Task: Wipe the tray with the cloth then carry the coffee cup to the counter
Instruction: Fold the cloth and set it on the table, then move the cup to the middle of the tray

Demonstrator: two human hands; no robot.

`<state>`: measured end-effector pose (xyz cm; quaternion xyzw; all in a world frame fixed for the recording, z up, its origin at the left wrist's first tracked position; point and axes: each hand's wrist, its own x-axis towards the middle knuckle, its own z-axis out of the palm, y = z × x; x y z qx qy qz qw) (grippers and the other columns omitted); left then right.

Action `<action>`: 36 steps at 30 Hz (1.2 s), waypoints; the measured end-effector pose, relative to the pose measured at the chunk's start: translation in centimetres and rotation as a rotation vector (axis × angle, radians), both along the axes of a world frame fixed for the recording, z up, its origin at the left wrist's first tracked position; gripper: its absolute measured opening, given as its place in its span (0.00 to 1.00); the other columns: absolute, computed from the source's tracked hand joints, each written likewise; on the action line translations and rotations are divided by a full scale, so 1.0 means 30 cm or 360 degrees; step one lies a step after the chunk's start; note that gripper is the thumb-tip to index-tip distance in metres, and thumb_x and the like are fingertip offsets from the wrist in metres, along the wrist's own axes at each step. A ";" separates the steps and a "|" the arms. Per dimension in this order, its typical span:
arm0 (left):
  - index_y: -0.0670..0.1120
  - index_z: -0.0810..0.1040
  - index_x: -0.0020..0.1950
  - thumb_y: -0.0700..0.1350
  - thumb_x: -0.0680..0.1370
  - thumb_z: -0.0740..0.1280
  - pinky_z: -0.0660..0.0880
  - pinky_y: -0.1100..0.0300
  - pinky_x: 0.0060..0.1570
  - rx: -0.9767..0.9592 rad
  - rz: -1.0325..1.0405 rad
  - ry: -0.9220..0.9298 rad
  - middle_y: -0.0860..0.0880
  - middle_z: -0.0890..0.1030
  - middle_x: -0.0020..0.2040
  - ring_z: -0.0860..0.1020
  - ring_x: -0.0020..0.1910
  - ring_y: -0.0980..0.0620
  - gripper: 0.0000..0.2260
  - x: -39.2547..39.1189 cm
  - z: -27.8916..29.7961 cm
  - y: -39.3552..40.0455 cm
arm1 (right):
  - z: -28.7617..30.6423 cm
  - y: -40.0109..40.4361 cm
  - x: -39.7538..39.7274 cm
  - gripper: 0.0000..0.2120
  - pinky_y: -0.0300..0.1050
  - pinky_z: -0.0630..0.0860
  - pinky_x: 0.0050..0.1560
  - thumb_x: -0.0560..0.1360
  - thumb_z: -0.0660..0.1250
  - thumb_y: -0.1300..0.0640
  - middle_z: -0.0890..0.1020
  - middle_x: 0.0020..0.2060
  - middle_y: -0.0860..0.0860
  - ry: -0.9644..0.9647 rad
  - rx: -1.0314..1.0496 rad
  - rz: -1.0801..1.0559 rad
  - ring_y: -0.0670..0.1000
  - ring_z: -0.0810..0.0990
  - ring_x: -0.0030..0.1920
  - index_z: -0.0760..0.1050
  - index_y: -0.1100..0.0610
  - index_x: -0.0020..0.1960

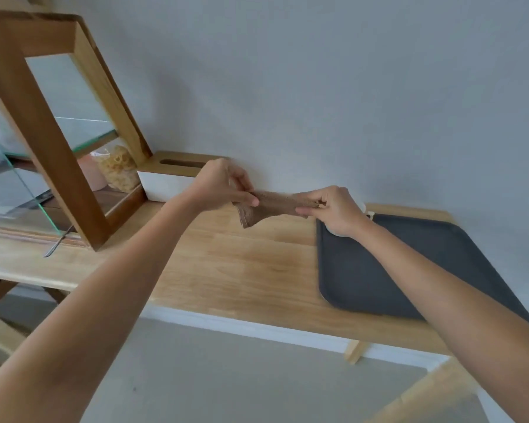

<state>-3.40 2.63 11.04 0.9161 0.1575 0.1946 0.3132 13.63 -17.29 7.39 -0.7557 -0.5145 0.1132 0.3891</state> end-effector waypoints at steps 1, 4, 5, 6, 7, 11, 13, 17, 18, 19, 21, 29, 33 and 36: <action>0.50 0.82 0.35 0.50 0.61 0.82 0.74 0.64 0.36 0.0024 -0.0038 0.0016 0.51 0.84 0.32 0.79 0.31 0.59 0.11 -0.013 -0.037 -0.021 | -0.037 -0.014 -0.003 0.12 0.47 0.76 0.61 0.72 0.73 0.54 0.85 0.55 0.50 -0.0023 -0.0095 0.0018 0.47 0.82 0.56 0.82 0.44 0.55; 0.52 0.81 0.33 0.51 0.62 0.81 0.73 0.66 0.36 0.0054 -0.0298 0.0409 0.52 0.84 0.33 0.79 0.30 0.60 0.10 -0.064 -0.176 -0.079 | -0.160 -0.077 0.004 0.18 0.46 0.62 0.73 0.71 0.73 0.50 0.75 0.67 0.46 -0.0102 -0.0567 0.0302 0.46 0.68 0.72 0.80 0.48 0.60; 0.52 0.82 0.34 0.53 0.62 0.80 0.73 0.66 0.39 0.0057 -0.0383 0.0617 0.53 0.84 0.34 0.79 0.33 0.61 0.10 -0.082 -0.220 -0.093 | -0.187 -0.099 0.000 0.21 0.46 0.58 0.74 0.69 0.74 0.44 0.73 0.69 0.46 -0.0111 -0.0742 0.0413 0.44 0.64 0.73 0.79 0.45 0.61; 0.53 0.82 0.36 0.56 0.63 0.79 0.72 0.65 0.41 0.0072 -0.0426 0.0751 0.55 0.84 0.36 0.79 0.36 0.63 0.11 -0.096 -0.257 -0.103 | -0.211 -0.115 -0.001 0.27 0.47 0.53 0.74 0.66 0.73 0.38 0.71 0.71 0.45 -0.0112 -0.0862 0.0480 0.43 0.60 0.75 0.77 0.43 0.63; 0.54 0.82 0.39 0.59 0.63 0.77 0.71 0.64 0.43 0.0088 -0.0416 0.0768 0.57 0.83 0.39 0.79 0.40 0.64 0.13 -0.106 -0.286 -0.108 | -0.225 -0.125 -0.008 0.33 0.49 0.49 0.74 0.63 0.71 0.32 0.69 0.72 0.45 -0.0126 -0.0912 0.0497 0.43 0.57 0.76 0.74 0.43 0.66; 0.59 0.68 0.71 0.67 0.70 0.66 0.62 0.47 0.70 0.0352 -0.0320 0.0748 0.52 0.65 0.75 0.62 0.74 0.52 0.31 -0.109 -0.362 -0.112 | -0.268 -0.114 -0.063 0.43 0.59 0.39 0.75 0.69 0.62 0.30 0.56 0.78 0.51 -0.0507 -0.0871 0.0436 0.49 0.50 0.78 0.59 0.52 0.76; 0.60 0.51 0.78 0.69 0.71 0.63 0.48 0.42 0.75 0.0405 -0.0326 0.1040 0.56 0.48 0.80 0.45 0.79 0.52 0.39 -0.109 -0.398 -0.114 | -0.292 -0.114 -0.091 0.46 0.58 0.39 0.76 0.70 0.61 0.30 0.50 0.79 0.54 -0.0646 -0.0987 0.0445 0.52 0.48 0.79 0.52 0.55 0.78; 0.66 0.44 0.76 0.71 0.70 0.62 0.39 0.40 0.74 0.0356 -0.0233 0.1223 0.62 0.40 0.78 0.39 0.78 0.52 0.40 -0.130 -0.444 -0.091 | -0.331 -0.138 -0.114 0.46 0.55 0.40 0.77 0.72 0.58 0.30 0.46 0.79 0.56 -0.0683 -0.1030 0.0419 0.54 0.44 0.79 0.46 0.55 0.79; 0.67 0.44 0.76 0.70 0.70 0.63 0.38 0.39 0.74 0.0364 -0.0235 0.1234 0.62 0.40 0.78 0.38 0.78 0.52 0.40 -0.132 -0.440 -0.087 | -0.337 -0.144 -0.116 0.45 0.55 0.40 0.77 0.73 0.57 0.31 0.45 0.79 0.57 -0.0708 -0.1019 0.0422 0.54 0.44 0.79 0.46 0.55 0.79; 0.67 0.46 0.76 0.70 0.69 0.64 0.38 0.38 0.73 0.0366 -0.0240 0.1257 0.63 0.41 0.78 0.38 0.78 0.52 0.41 -0.131 -0.431 -0.084 | -0.338 -0.149 -0.117 0.44 0.55 0.40 0.77 0.74 0.57 0.31 0.46 0.79 0.57 -0.0707 -0.1008 0.0433 0.53 0.44 0.79 0.47 0.55 0.79; 0.65 0.52 0.76 0.69 0.67 0.67 0.37 0.37 0.73 0.0348 -0.0223 0.1295 0.63 0.46 0.78 0.39 0.78 0.51 0.42 -0.105 -0.398 -0.083 | -0.324 -0.167 -0.101 0.40 0.55 0.40 0.77 0.75 0.56 0.33 0.51 0.79 0.55 -0.0578 -0.0926 0.0444 0.52 0.48 0.79 0.53 0.55 0.78; 0.47 0.69 0.72 0.50 0.76 0.70 0.68 0.58 0.64 -0.0322 -0.0017 0.0195 0.50 0.73 0.71 0.71 0.69 0.52 0.26 0.240 -0.278 -0.224 | -0.240 -0.283 0.159 0.15 0.48 0.76 0.57 0.73 0.70 0.60 0.79 0.55 0.54 -0.0058 0.0384 -0.0811 0.52 0.79 0.55 0.76 0.58 0.58; 0.44 0.64 0.74 0.40 0.76 0.70 0.73 0.57 0.56 -0.0762 0.0047 0.0143 0.47 0.68 0.73 0.69 0.71 0.49 0.28 0.440 -0.323 -0.314 | -0.237 -0.275 0.329 0.30 0.51 0.71 0.66 0.70 0.74 0.57 0.71 0.67 0.54 0.0342 0.0069 -0.0929 0.53 0.71 0.66 0.66 0.56 0.68; 0.42 0.66 0.72 0.34 0.73 0.71 0.72 0.54 0.61 -0.0896 0.0037 0.0112 0.46 0.70 0.72 0.70 0.70 0.46 0.29 0.534 -0.364 -0.347 | -0.247 -0.252 0.388 0.35 0.52 0.71 0.67 0.67 0.76 0.58 0.73 0.68 0.53 0.0544 -0.0037 -0.0749 0.53 0.72 0.67 0.65 0.56 0.71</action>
